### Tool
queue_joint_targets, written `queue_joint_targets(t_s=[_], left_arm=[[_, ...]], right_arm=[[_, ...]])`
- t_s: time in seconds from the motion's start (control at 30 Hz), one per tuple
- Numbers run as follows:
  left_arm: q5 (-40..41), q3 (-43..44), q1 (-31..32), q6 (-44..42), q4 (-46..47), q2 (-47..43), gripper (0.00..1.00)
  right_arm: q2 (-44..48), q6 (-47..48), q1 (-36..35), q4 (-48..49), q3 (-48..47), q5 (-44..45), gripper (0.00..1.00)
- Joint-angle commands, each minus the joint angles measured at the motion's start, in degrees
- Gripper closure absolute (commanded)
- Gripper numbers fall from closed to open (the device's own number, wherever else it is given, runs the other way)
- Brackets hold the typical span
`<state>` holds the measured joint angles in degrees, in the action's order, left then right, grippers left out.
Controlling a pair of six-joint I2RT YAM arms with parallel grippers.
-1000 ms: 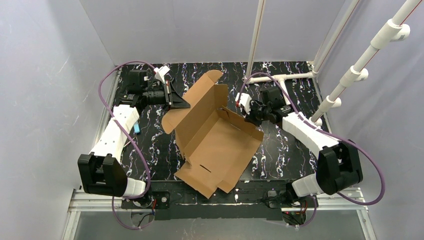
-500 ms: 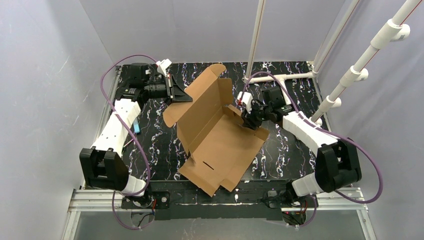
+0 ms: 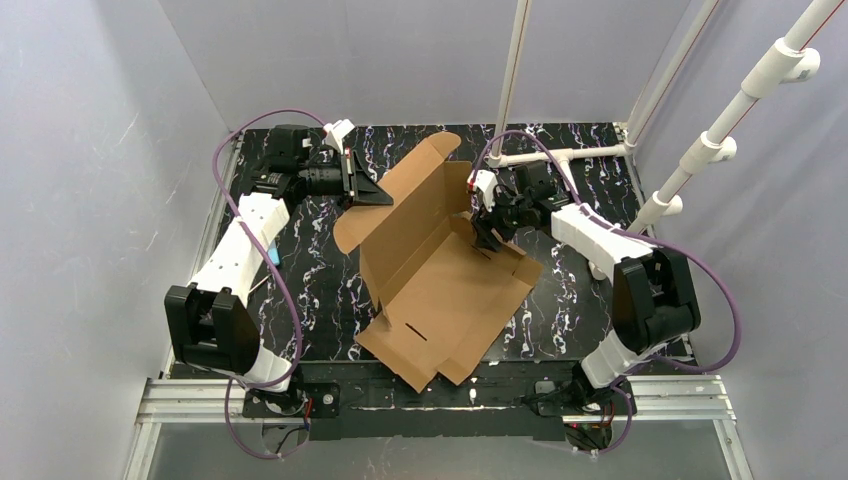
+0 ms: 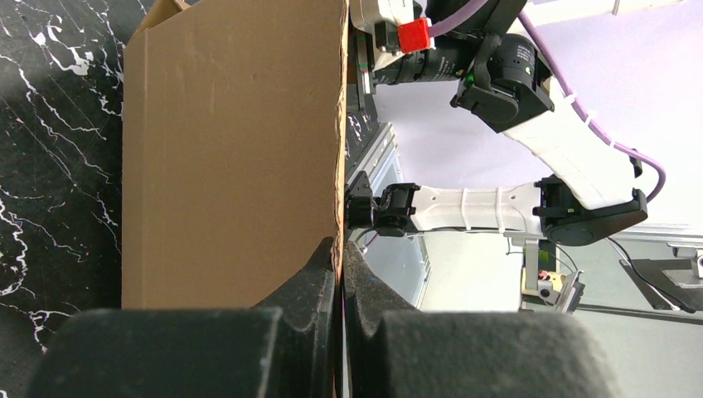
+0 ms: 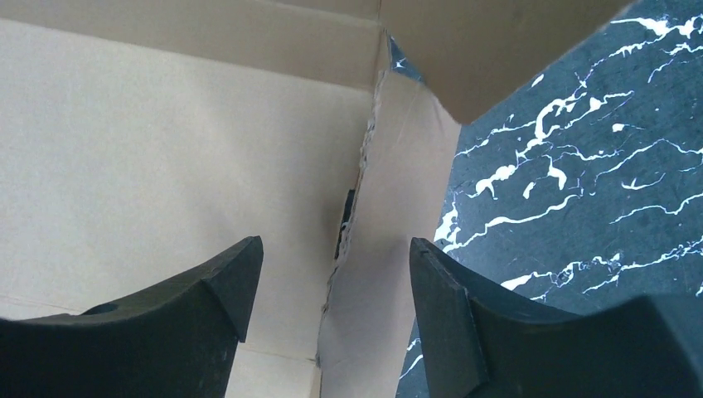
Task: Fold the paper box
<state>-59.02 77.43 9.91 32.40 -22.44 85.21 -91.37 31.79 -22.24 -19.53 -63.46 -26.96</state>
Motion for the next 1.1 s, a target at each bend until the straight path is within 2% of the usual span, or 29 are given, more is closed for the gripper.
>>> queue_joint_targets(t_s=[0.0,0.23,0.4,0.6,0.7,0.8,0.97,1.07], left_arm=[[-1.0,1.8,0.7,-0.1,-0.5,-0.9,1.0],[0.0,1.5,1.6,0.5,0.0,-0.8,1.0],[0.7,1.0,2.0,2.2,1.9,-1.5,1.0],[0.8,-0.5,2.0,3.7,3.8,-2.3,1.0],[0.8,-1.0,2.0,3.7,4.0,-2.7,1.0],[0.9,-1.5,2.0,3.5,4.1,-2.8,1.0],[0.1,-1.7,2.2,3.9,4.4,-2.0,1.0],[0.4,-1.6,2.6,4.1,4.6,-1.8,1.0]], right_arm=[[-1.6,-4.4,0.3,1.9,-2.9,-0.5,0.25],[-2.3,-10.1,1.2,6.9,-0.3,-2.2,0.31],[-0.7,-14.7,1.3,14.7,4.1,-0.2,0.35],[0.9,-16.2,1.3,26.9,10.6,-3.7,0.38],[2.3,-16.3,1.3,32.1,13.6,-2.1,0.38],[2.6,-16.1,1.6,32.8,13.8,1.4,0.35],[2.5,-18.2,1.8,33.2,13.5,-0.2,0.35],[2.3,-18.2,1.8,32.8,13.3,1.8,0.36]])
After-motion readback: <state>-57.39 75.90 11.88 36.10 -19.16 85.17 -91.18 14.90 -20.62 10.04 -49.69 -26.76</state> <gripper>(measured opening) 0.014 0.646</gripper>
